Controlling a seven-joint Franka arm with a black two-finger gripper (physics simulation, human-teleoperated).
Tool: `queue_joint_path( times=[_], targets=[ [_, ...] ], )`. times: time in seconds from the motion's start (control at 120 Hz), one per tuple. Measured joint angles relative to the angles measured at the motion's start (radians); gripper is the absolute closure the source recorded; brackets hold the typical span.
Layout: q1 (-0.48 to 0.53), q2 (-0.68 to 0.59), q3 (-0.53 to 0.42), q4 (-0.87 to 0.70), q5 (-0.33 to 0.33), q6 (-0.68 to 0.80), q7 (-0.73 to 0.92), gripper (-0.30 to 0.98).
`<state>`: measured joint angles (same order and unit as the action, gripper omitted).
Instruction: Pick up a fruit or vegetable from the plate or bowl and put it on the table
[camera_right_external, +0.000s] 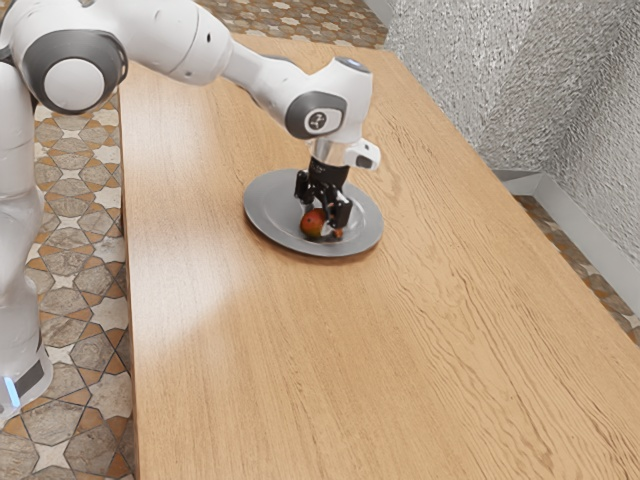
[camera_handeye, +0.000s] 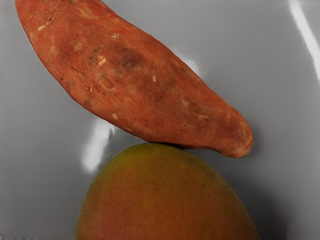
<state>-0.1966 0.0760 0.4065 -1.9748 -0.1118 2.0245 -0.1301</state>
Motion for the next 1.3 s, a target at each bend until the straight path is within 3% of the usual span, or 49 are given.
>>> queue_joint_path(
  times=[0.067,0.25,0.4,0.567,0.808,1.0,1.142,1.3],
  targets=[
    [0.003,-0.005,0.002,0.0,0.001,0.0,-0.003,0.49],
    [-0.003,-0.046,0.0,0.021,0.008,-0.005,-0.01,0.47],
    [-0.016,-0.044,-0.009,0.15,0.014,-0.032,-0.014,0.47],
    [-0.116,0.004,-0.015,0.301,0.034,-0.085,-0.017,0.46],
    [-0.179,0.063,-0.148,0.387,0.062,-0.124,-0.019,0.47],
    [-0.174,0.095,-0.179,0.413,0.073,-0.133,-0.019,0.47],
    [-0.171,0.098,-0.183,0.416,0.066,-0.135,-0.016,0.19],
    [-0.172,0.097,-0.206,0.426,0.076,-0.138,-0.014,0.06]
  ],
)
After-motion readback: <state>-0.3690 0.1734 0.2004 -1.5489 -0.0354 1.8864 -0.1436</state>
